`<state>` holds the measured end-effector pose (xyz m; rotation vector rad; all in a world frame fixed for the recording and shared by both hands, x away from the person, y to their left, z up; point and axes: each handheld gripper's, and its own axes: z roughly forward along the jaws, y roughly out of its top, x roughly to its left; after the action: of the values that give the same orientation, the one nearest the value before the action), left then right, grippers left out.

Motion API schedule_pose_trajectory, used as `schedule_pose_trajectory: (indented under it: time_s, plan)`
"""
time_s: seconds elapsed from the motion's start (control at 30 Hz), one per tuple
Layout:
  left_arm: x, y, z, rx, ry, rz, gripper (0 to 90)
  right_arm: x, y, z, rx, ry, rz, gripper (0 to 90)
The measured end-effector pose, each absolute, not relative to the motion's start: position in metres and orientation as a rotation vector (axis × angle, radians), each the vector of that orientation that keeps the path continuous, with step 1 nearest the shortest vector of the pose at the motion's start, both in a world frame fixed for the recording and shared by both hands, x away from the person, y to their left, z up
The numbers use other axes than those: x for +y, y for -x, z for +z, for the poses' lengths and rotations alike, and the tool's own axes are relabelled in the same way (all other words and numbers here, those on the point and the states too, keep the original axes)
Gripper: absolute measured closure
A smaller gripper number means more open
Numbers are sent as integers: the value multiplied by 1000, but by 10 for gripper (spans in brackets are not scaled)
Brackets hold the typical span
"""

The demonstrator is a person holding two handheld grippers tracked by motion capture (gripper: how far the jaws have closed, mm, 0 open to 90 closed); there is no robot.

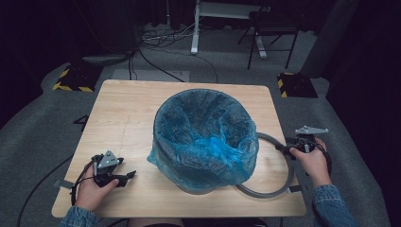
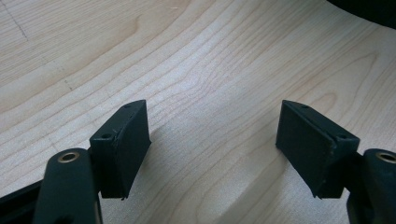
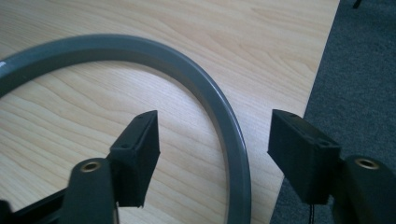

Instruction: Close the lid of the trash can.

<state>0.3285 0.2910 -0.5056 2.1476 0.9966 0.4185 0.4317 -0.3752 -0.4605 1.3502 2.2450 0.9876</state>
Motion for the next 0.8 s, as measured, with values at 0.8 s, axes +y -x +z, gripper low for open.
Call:
schedule_pose_trajectory:
  time_s: [0.8]
  plan:
    - [291, -329, -506, 997, -2147, 419, 257, -380, -433, -487, 2243, -1417, 816, 615]
